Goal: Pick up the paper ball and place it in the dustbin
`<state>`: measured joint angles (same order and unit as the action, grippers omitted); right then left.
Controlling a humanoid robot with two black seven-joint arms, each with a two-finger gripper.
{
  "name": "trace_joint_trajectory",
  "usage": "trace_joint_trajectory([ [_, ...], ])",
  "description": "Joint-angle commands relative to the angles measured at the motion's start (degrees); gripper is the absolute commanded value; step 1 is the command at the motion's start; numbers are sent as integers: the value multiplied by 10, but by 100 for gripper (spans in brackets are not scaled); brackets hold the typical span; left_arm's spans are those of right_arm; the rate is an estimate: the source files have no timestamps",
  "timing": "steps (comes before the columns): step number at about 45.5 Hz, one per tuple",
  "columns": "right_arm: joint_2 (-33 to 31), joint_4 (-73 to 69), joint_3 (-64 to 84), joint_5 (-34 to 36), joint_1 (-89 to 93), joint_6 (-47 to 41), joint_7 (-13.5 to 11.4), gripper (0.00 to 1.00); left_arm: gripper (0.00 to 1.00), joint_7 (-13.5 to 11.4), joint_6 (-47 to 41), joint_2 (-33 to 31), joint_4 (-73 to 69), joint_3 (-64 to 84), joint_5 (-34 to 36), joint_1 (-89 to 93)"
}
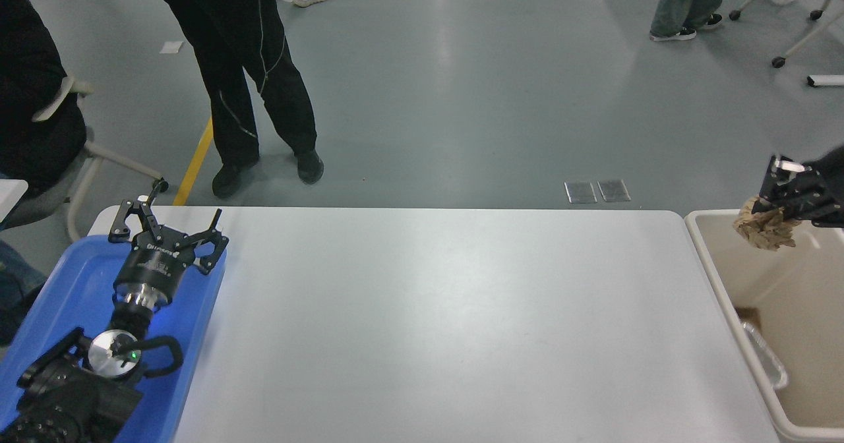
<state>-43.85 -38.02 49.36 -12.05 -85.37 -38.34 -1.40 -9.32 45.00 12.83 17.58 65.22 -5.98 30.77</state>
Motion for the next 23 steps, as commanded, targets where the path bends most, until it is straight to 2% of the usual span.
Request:
trace_joint_trajectory([
  [1,15,196,-157,2,230,51,-1,0,99,0,0,0,0,0,0,0],
  [7,39,232,-218,3,306,113,-1,0,99,-1,0,0,0,0,0,0],
  [16,59,251,-269,32,411,262,-2,0,99,-1,0,0,0,0,0,0],
  [23,132,304,-270,90,469,344,-1,0,99,-1,0,0,0,0,0,0],
])
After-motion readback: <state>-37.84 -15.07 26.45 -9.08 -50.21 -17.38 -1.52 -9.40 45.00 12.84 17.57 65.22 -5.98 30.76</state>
